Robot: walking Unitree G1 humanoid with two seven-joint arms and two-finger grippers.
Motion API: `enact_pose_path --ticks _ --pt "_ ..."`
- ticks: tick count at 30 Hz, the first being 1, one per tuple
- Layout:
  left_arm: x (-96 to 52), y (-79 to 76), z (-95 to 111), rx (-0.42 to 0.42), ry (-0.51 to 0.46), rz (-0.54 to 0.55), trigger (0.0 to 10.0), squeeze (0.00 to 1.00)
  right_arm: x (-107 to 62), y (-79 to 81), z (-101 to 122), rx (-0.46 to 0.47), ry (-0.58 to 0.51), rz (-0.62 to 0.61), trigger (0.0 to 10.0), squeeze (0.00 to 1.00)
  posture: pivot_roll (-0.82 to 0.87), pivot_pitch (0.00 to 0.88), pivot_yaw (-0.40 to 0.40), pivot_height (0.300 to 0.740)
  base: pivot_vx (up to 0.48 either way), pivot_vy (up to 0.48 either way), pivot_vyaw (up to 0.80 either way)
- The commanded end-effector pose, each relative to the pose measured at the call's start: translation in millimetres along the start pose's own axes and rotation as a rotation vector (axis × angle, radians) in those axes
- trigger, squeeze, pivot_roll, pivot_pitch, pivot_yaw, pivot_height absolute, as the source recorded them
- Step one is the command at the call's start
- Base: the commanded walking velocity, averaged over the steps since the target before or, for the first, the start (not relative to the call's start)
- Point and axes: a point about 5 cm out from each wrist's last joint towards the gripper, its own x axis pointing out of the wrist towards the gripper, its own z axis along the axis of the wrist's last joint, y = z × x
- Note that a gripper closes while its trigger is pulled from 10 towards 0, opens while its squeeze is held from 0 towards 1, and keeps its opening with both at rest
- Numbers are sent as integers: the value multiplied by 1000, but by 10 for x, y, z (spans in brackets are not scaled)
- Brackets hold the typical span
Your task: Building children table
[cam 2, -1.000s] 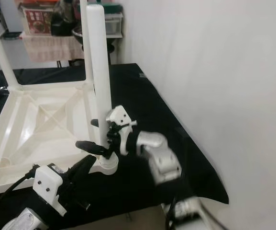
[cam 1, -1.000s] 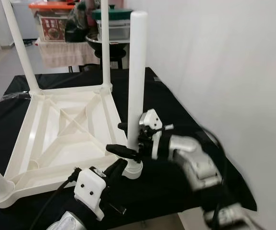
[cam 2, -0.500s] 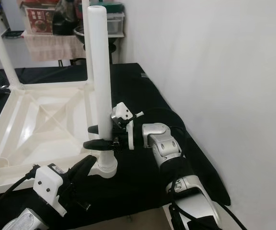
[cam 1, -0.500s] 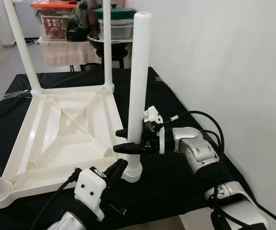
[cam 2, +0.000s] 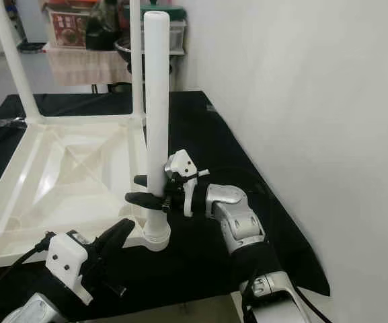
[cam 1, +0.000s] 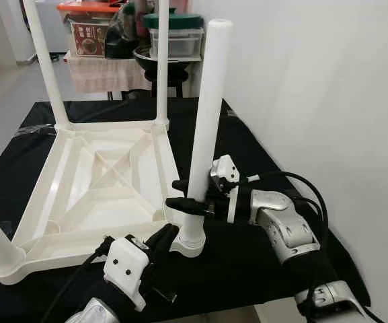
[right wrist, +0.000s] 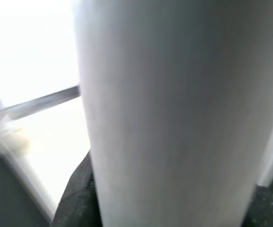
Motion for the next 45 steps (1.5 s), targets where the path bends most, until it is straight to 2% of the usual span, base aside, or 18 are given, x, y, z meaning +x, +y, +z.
enact_pose_path --ticks 1,2,4,11,12,13,14,15,21,29,30,34,38,39,40,41,42,45 --pt "-8 -11 -16 -1 12 -7 10000 0 -91 19 -240 41 120 -223 0 0 63 19 -82 740 0 0 0" --pt "-8 -11 -16 -1 12 -7 10000 0 -91 19 -240 41 120 -223 0 0 63 19 -82 740 0 0 0" --pt "-3 -11 -31 -5 15 -12 10000 0 -56 198 -291 36 119 -276 0 0 58 4 -79 740 0 0 0" --pt "2 -11 -40 -5 16 -12 10000 0 -32 195 -287 25 120 -276 0 0 60 3 -83 740 0 0 0" --pt "2 -9 -40 -4 15 -10 10000 0 -29 208 -295 18 133 -277 2000 0 61 0 -84 740 0 0 0" --pt "2 -9 -40 -4 15 -10 10000 0 -29 208 -295 18 133 -277 2000 0 61 0 -84 740 0 0 0" --pt "1 -8 -40 -2 15 -8 10000 0 -12 253 -289 8 146 -235 10000 0 61 0 -82 740 0 0 0" --pt "0 -8 -41 -2 15 -8 10000 0 9 283 -260 2 143 -190 10000 1000 61 0 -80 740 0 0 0" --pt "1 -11 -41 -5 15 -11 10000 0 89 274 -122 -30 109 -71 10000 1000 61 0 -75 740 0 0 0" --pt "1 -13 -38 -3 15 -9 10000 0 126 232 118 -166 52 343 10000 1000 68 0 -78 740 0 0 0" --pt "1 -14 -38 -3 15 -9 10000 0 124 216 157 -170 51 421 10000 0 68 0 -78 740 0 0 0" --pt "3 -16 -39 -3 15 -9 10000 0 159 112 188 -164 87 556 10000 0 80 0 -81 740 0 0 0" --pt "4 -19 -40 -3 15 -9 10000 0 175 75 182 -164 100 571 10000 0 84 0 -82 740 0 0 0" --pt "3 -20 -39 -3 16 -9 10000 0 184 50 181 -157 105 592 5725 0 89 0 -85 740 0 0 0" --pt "2 -20 -38 -2 16 -8 10000 0 188 29 188 -138 103 607 4706 0 88 0 -85 740 0 0 0" --pt "2 -20 -37 -1 16 -7 10000 0 187 5 193 -125 98 622 471 0 88 0 -86 740 0 0 0" --pt "2 -20 -36 -1 16 -6 10000 0 178 -17 187 -120 100 634 0 0 89 1 -86 740 0 0 0" --pt "3 -19 -33 0 15 -6 10000 0 158 -51 175 -121 104 649 0 0 86 3 -85 740 0 0 0"
